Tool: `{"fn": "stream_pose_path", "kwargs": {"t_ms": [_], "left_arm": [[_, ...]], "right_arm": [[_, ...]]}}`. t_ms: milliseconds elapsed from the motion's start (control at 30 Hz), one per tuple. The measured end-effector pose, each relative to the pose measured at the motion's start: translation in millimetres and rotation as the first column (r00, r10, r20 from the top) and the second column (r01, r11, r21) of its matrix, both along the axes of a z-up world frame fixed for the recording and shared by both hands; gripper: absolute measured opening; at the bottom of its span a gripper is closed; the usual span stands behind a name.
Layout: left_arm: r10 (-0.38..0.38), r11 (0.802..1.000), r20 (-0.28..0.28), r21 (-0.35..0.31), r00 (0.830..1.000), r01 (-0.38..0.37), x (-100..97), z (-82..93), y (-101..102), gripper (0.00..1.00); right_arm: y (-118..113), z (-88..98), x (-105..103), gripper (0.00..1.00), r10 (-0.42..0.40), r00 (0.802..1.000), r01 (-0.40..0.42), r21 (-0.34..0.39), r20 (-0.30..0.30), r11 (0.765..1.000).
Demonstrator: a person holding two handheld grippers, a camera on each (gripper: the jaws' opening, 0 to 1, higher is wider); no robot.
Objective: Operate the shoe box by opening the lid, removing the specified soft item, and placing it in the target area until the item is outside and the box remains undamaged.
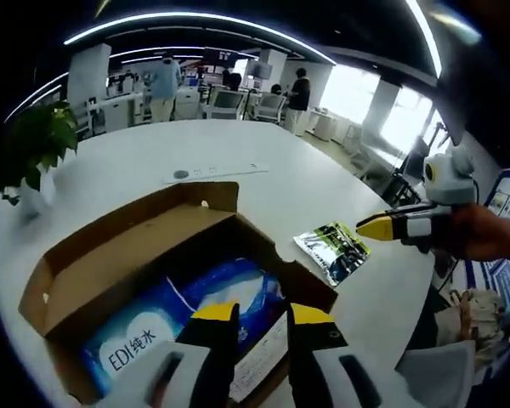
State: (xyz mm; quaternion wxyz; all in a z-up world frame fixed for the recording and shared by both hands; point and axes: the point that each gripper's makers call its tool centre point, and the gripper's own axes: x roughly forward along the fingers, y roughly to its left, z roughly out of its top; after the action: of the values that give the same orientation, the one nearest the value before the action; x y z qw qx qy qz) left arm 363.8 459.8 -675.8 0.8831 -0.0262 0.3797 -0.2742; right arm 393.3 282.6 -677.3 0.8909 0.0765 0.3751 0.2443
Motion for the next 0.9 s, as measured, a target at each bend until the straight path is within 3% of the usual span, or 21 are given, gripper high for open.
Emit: {"fn": "stream_pose_path", "kwargs": {"t_ms": [367,700,900], "left_arm": [[0.098,0.995,0.000,0.003,0.995,-0.098,-14.4,-7.7,61,0.22],[0.170,0.985,0.006,-0.008,0.985,-0.170,-22.7,-4.0,97,0.22],[0.195,0.981,0.005,-0.012,0.981,-0.195,-29.5,-2.3,109,0.22]], "right_arm": [[48,1.0,-4,0.14,0.102,0.995,-0.102,0.003,0.006,0.995],[83,-2.8,-9,0.14,0.170,0.985,-0.170,0.009,0.003,0.985],[102,-5.6,-12,0.14,0.208,0.978,-0.208,0.013,-0.002,0.978]]}}
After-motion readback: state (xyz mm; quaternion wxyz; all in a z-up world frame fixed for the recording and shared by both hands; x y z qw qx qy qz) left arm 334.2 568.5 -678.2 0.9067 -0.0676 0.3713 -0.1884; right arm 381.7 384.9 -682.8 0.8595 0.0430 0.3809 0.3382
